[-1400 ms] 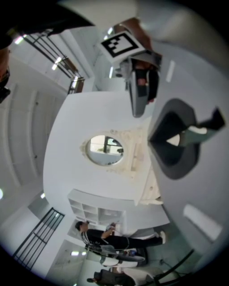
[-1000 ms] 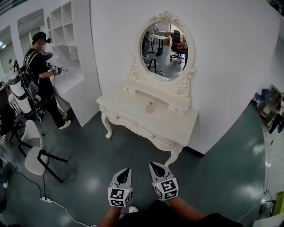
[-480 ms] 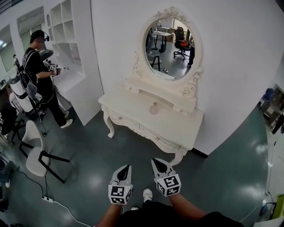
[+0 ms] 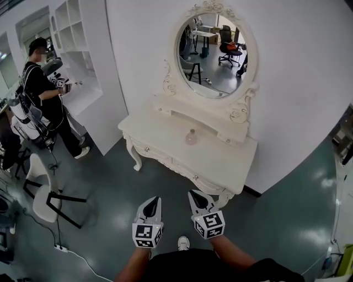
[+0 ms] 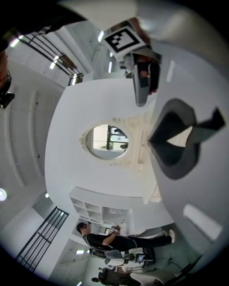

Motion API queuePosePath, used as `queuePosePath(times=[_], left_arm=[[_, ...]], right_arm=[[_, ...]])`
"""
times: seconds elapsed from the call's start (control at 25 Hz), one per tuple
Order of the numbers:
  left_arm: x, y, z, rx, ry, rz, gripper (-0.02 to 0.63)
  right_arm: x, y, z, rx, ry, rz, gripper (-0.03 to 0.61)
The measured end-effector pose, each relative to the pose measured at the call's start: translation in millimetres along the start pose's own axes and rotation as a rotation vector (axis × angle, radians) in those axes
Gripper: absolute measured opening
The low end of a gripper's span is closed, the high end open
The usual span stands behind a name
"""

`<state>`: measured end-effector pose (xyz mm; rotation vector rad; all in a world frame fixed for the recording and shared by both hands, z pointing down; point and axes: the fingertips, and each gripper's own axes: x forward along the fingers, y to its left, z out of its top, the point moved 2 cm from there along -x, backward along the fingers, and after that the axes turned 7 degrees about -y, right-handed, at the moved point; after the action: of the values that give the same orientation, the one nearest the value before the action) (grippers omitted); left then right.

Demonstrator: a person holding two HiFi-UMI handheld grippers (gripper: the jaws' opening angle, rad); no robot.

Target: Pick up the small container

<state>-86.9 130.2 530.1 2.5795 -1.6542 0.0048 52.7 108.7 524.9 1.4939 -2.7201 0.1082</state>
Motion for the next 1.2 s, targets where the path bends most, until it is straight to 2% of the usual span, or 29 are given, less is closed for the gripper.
queuePosePath(times=[0.28, 0.52, 0.76, 1.0, 1.2], left_arm=[[34.6, -2.3, -1.3, 0.036, 0.036, 0.010, 0.008], [45.9, 4.9, 0.6, 0.047, 0.061, 0.038, 0.006], [65.3, 18.9, -3.8, 0.035, 0.072, 0.039, 0.006], [95.3, 49.0, -5.2, 0.022, 0.058, 0.016, 0.008], [123.3, 82.5, -2.0, 0.018, 0.057, -0.033, 0.008]], right_arm=[[24.1, -28.5, -7.1, 0.025, 0.005, 0.031, 0.006], [39.6, -34.9, -11.6, 0.043, 0.014, 0.070, 0.006], [63.8, -41.6, -15.1, 0.054, 0.021, 0.071, 0.006], [102.6, -47.0, -13.8, 0.034, 0.023, 0.049, 0.006], [145.2, -42.8, -5.9, 0.017, 0.026, 0.025, 0.006]])
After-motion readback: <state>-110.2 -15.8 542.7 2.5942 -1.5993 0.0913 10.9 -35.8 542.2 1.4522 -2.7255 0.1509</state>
